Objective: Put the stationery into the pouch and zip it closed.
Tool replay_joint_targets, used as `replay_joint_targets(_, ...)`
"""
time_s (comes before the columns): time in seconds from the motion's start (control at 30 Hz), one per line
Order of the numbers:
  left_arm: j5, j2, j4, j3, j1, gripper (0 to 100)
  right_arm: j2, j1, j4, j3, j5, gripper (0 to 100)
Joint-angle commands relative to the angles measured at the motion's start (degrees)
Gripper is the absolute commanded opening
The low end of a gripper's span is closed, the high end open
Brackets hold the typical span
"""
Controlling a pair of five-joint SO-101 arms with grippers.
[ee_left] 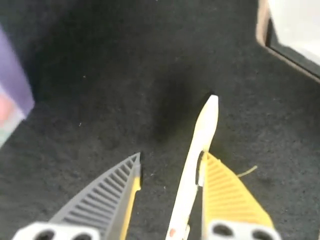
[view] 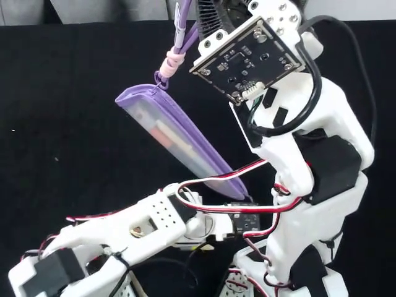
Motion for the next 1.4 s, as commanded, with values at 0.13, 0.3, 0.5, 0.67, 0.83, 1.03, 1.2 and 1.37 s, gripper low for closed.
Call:
replay_joint_targets(0.13,-2.29,13.01,3.34,-8.57,-0.57,19,-1.27,0.79,0.09,-0.84,0.26,1.1)
replay_joint_targets(0.3,-2.29,15.65,9.76,-13.67,-0.04,19,-1.27,0.88,0.09,-0.75,0.26,1.1)
replay_joint_targets(0.5,-2.29,17.41,7.74,-11.74,-0.48,19,-1.27,0.88,1.05,-0.84,0.26,1.1)
replay_joint_targets(0.67,-2.02,18.46,7.21,-11.56,-0.40,19,-1.27,0.88,1.14,-0.92,0.26,1.1)
replay_joint_targets(0.83,-2.02,18.46,7.21,-11.65,-0.31,4,-1.27,0.88,1.14,-0.92,0.35,1.1)
replay_joint_targets(1.03,-1.93,17.85,7.65,-11.65,-0.57,3,-1.27,0.88,1.14,-0.92,0.26,1.1)
replay_joint_targets(1.2,-1.93,15.03,13.80,-12.88,-0.48,3,-1.27,0.88,1.14,-0.92,0.26,1.1)
replay_joint_targets(1.37,-1.93,3.16,25.76,-15.16,-0.40,3,-1.27,0.88,1.14,-0.92,0.26,1.1)
